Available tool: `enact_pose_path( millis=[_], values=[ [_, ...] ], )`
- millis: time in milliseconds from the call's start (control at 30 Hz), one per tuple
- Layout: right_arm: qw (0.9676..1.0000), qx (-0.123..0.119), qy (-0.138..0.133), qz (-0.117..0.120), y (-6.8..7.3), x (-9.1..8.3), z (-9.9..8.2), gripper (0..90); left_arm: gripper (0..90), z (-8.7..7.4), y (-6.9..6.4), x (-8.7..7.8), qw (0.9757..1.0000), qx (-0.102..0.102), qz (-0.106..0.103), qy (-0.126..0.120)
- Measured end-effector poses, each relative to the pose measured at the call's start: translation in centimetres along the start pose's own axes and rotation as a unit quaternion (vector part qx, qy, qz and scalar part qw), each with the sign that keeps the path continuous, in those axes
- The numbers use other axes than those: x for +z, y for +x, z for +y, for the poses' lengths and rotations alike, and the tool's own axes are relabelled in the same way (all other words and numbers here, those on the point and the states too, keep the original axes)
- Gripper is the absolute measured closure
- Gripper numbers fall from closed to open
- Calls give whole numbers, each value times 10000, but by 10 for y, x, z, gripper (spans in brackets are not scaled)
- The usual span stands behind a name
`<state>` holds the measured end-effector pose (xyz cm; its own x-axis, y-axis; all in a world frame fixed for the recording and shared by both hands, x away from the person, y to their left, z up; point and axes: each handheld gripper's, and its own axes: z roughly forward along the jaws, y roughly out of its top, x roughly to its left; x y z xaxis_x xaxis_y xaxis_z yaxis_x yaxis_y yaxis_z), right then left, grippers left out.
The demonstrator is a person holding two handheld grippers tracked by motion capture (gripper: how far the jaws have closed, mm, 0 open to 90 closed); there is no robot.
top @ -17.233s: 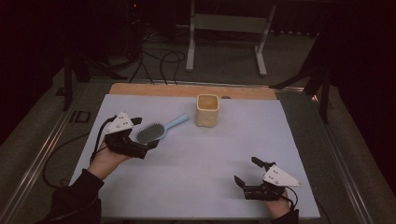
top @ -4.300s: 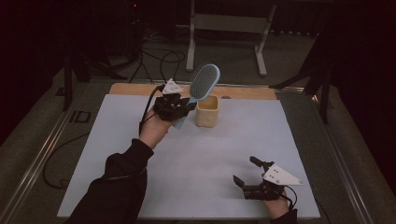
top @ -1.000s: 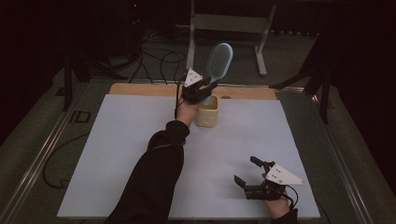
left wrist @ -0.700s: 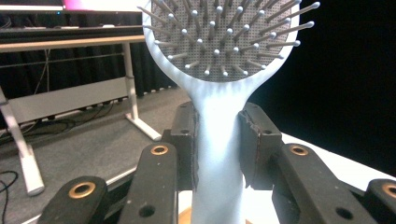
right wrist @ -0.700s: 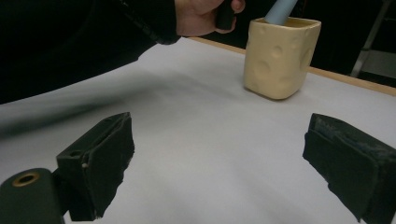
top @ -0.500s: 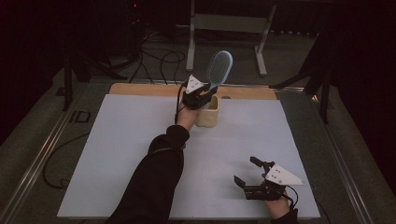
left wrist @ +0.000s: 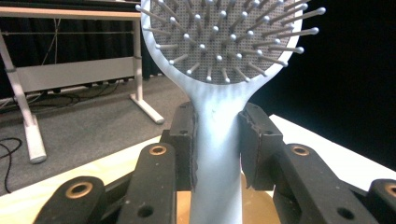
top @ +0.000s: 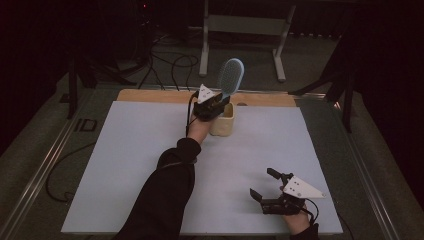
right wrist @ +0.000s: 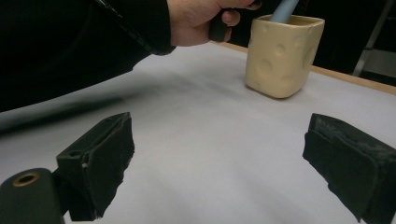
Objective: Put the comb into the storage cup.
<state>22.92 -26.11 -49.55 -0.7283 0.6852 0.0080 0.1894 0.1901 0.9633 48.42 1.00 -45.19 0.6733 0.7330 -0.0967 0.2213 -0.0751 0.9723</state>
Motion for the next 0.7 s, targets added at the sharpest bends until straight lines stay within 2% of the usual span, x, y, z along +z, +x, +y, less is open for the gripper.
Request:
enact_pose_path(
  millis=[67, 133, 167, 200, 233, 267, 300, 367, 400, 567, 700],
  values=[
    [10000, 9, 7, 2, 0, 0, 0, 84, 640, -1, 0, -1, 10000, -29, -17, 19],
    [10000, -14, 18, 5, 0, 0, 0, 84, 463, -2, 0, -1, 10000, -12, -36, 87],
    [10000, -14, 18, 5, 0, 0, 0, 84, 463, -2, -1, -2, 9999, -9, -43, 104],
    [10000, -27, 22, 4, 0, 1, 0, 84, 283, -2, 0, -6, 9996, -42, -275, 6],
    [10000, -21, 17, 5, 0, 1, 0, 84, 205, -2, 0, -6, 9996, -42, -275, 6],
    [10000, -21, 28, 5, 1, 1, 0, 84, 122, 1, 1, -8, 9988, -49, -483, 47],
    [10000, -21, 29, 8, 0, 1, 0, 84, 76, 3, 1, -9, 9982, -54, -595, 54],
    [10000, -8, 28, 14, 0, 1, -1, 84, 7, 4, 1, -11, 9980, -44, -629, 41],
    [10000, -27, 31, -1, 1, 1, 0, 84, 1, 7, 0, -12, 9975, -44, -709, 62],
    [10000, -24, 27, 7, 1, 1, 0, 84, 0, 9, -1, -15, 9973, -7, -729, 93],
    [10000, -28, 26, 5, 1, 1, 0, 84, 0, 8, 0, -16, 9966, -70, -810, 149]
  ],
)
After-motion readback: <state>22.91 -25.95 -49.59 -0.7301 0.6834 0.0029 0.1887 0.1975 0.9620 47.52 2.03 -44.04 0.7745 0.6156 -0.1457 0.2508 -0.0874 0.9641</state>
